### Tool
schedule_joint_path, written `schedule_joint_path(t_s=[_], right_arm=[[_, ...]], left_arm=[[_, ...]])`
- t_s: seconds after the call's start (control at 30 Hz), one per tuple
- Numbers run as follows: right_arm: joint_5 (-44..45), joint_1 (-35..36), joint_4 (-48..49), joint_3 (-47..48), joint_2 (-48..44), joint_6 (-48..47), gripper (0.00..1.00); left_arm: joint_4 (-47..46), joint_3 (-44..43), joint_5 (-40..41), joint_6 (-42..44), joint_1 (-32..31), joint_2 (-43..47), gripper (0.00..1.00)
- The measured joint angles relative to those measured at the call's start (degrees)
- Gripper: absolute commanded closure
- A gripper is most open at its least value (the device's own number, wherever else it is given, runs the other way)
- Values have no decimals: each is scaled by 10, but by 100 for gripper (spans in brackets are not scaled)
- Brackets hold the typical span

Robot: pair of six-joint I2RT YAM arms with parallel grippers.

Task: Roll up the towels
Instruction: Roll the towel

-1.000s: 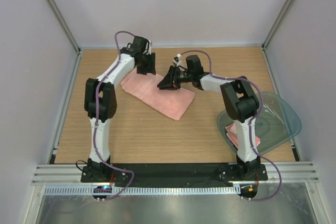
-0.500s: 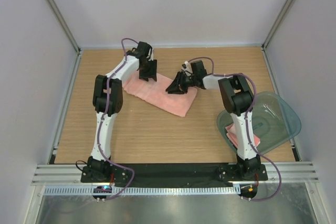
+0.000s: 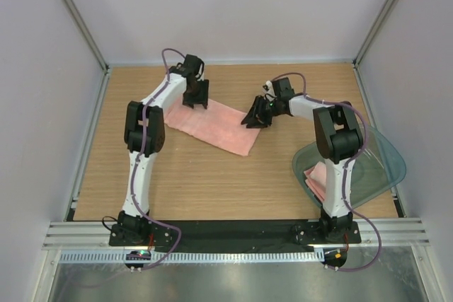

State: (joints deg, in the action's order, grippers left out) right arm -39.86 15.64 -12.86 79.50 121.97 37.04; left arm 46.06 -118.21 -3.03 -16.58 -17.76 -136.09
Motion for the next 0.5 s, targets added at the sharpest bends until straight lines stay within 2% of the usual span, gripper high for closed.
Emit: schedule_joint_path(t_s=[0.13,0.3,0.4,0.5], right_arm=[[50,-1,-85,20,-53,-30,49],[115,-5,-145,45,-146,-58,46],[150,-10,-167,41,-202,-69,45],[188,-26,-181,10,-259,-70,43]], left_arm=[[24,4,60,11,3,33,41],[33,50,144,23,-21,146,41],[35,97,191,22,-78,235,44],[27,150,225,15,-174,301,45]])
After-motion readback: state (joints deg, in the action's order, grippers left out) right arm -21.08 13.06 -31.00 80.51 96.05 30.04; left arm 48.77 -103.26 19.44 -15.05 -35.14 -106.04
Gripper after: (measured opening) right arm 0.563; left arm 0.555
